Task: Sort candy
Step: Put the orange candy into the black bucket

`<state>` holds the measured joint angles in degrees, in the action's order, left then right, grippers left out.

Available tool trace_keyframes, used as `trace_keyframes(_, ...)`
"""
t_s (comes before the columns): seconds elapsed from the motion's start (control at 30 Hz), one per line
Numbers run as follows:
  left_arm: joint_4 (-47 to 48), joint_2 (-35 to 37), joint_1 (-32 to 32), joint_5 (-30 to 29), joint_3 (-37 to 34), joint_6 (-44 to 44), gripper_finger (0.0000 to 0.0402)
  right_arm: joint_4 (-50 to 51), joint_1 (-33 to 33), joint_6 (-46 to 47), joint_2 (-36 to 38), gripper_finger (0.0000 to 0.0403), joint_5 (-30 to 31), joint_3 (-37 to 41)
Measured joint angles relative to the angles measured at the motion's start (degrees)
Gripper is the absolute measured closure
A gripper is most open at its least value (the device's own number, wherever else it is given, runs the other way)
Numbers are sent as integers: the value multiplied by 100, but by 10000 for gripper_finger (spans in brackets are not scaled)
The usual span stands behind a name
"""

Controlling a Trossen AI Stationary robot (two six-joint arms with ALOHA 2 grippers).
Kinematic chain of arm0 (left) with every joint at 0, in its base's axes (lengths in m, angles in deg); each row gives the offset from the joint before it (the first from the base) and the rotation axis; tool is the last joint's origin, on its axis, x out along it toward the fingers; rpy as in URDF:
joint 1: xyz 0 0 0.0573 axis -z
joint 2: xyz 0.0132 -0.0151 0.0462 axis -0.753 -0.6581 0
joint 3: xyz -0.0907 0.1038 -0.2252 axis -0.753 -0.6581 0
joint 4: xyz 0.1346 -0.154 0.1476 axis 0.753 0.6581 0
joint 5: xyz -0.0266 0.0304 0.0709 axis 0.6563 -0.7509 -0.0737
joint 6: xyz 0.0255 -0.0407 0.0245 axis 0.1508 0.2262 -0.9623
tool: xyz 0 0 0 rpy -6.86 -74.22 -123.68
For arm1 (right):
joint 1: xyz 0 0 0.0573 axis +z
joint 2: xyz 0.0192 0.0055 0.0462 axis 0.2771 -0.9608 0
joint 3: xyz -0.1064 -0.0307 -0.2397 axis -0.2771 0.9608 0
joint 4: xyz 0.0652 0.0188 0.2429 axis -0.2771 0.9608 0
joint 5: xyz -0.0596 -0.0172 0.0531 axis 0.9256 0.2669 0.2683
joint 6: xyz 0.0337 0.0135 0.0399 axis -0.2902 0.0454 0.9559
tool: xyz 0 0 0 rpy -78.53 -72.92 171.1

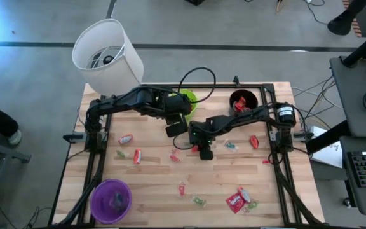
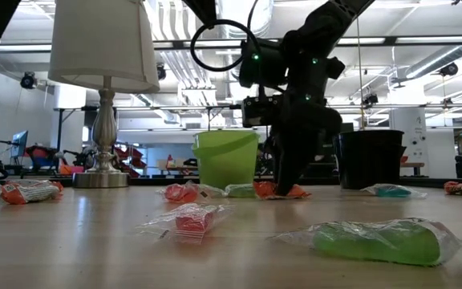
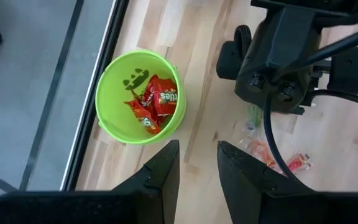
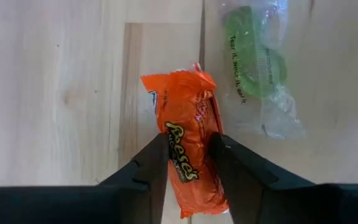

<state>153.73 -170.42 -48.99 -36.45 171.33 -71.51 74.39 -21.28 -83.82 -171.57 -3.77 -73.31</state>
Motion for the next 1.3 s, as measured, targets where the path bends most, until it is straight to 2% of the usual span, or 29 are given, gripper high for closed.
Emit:
trace_keyframes(0.27,0,0,0,0,0,-60,311,348,-9,399,178,384,86,14)
trace_keyframes(0.43,-1,0,0,23,0,-58,311,625,-9,741,363,389,90,26)
trace_keyframes(0.67,0,2,0,434,0,-21,311,1152,-9,1354,897,390,102,26)
trace_keyframes(0.73,-1,2,0,439,0,-24,311,1284,-19,1549,1125,390,388,26)
trace_keyframes(0.97,0,4,0,439,0,-275,311,1982,-213,2301,1902,390,1963,22)
trace_keyframes(1.3,0,4,13,437,0,-621,311,2469,-1117,2595,2793,390,2578,27)
